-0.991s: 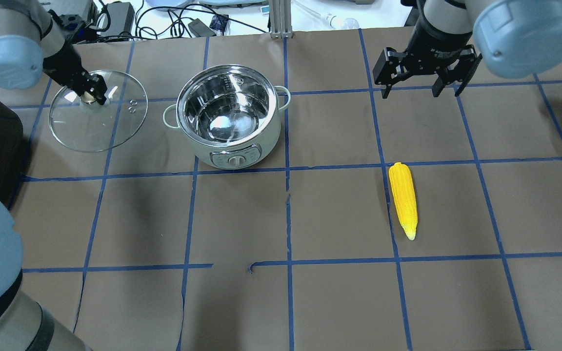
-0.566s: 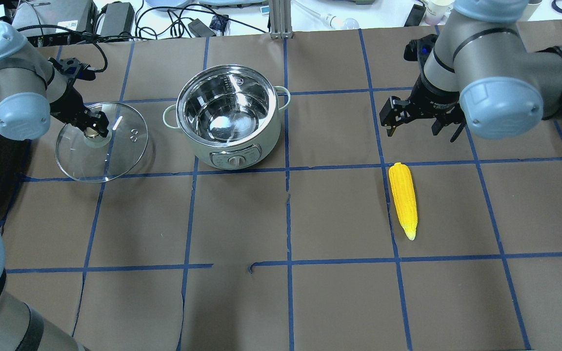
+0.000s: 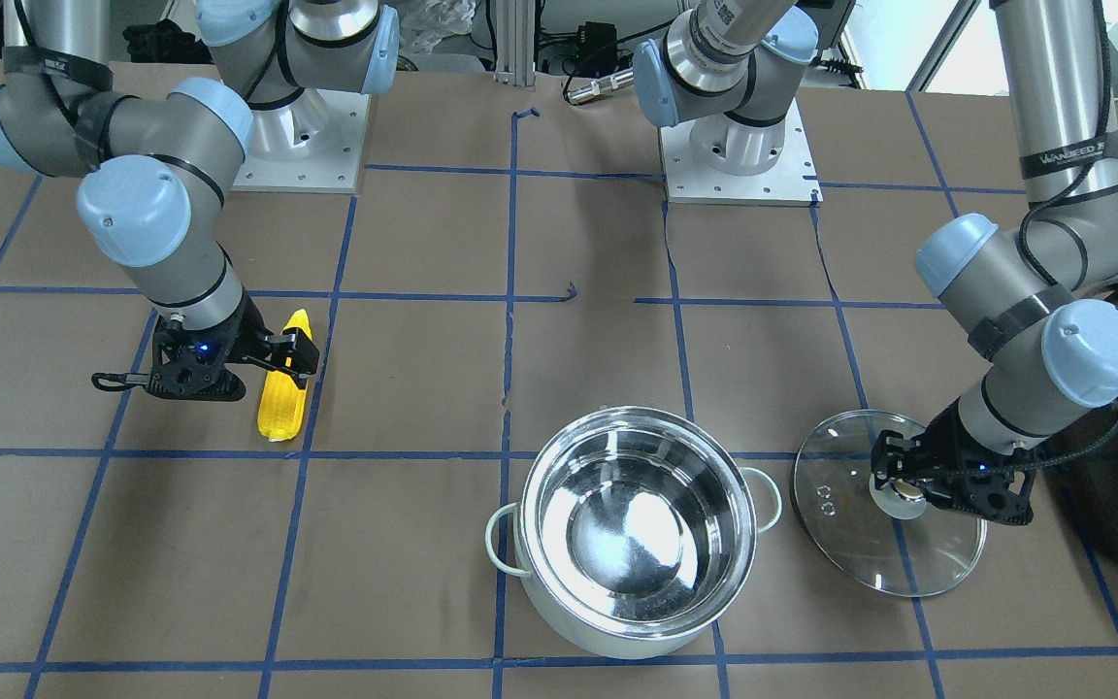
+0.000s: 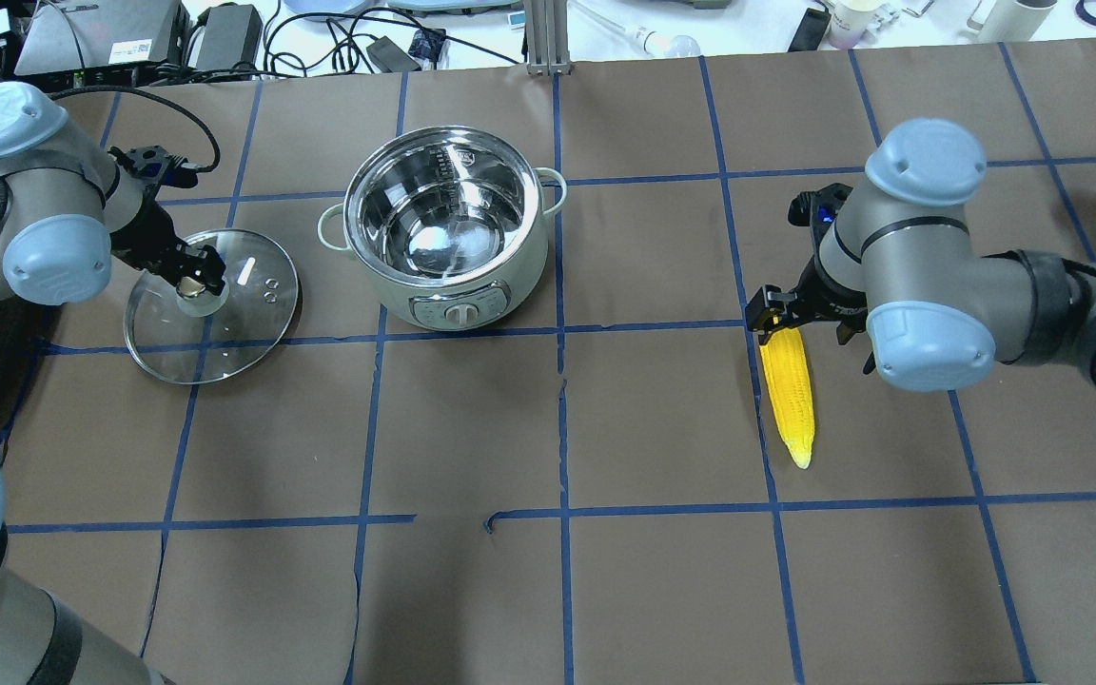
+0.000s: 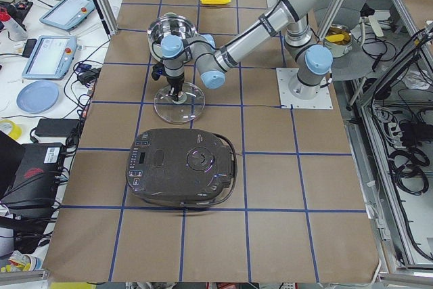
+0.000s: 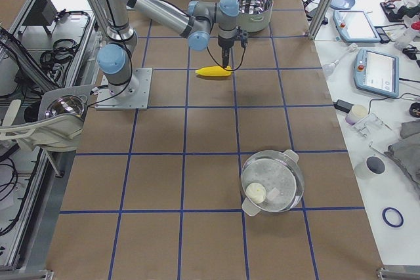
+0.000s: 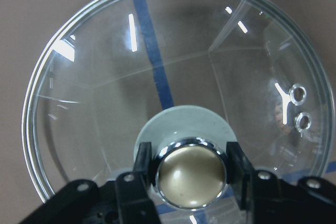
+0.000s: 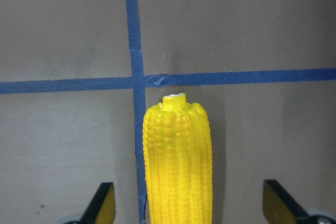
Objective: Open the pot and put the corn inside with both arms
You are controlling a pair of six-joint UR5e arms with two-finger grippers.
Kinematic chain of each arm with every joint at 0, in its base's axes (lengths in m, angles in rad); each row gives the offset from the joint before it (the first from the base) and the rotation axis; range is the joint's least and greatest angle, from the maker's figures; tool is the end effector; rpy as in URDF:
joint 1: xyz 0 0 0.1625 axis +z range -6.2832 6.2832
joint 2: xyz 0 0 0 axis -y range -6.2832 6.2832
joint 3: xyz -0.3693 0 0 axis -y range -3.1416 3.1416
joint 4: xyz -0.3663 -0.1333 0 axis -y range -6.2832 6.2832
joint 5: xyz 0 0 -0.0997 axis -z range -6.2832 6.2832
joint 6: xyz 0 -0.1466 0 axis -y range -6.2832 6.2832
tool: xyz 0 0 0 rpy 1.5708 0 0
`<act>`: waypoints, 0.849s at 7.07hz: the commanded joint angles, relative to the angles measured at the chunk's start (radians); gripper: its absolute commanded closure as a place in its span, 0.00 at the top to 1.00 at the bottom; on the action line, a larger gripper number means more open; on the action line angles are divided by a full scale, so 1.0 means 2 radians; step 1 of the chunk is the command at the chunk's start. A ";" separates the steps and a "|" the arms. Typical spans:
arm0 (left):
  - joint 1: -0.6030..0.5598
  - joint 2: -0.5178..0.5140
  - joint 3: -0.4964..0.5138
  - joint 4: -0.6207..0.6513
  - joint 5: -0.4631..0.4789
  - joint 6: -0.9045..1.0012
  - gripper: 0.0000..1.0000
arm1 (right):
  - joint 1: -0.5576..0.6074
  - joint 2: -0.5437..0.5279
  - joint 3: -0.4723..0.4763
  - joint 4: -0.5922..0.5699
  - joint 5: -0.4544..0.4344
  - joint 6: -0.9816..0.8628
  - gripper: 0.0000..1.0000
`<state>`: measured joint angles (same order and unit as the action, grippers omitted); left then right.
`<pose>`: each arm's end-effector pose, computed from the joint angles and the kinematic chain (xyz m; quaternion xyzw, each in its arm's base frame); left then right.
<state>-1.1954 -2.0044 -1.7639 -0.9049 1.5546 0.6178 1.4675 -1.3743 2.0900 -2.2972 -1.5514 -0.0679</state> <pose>0.0781 -0.5682 0.1402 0.1210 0.9924 -0.0211 0.0022 0.0890 -0.4614 0.1389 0.0176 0.9998 -0.0062 0.0092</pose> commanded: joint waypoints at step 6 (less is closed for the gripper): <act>-0.021 0.184 0.142 -0.314 -0.034 -0.062 1.00 | 0.003 0.023 0.022 -0.048 -0.001 -0.005 0.27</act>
<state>-1.2358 -1.7265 -1.5525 -1.3906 1.4860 0.5884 1.4730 -1.3200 2.1386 -2.3933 -1.5523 -0.0758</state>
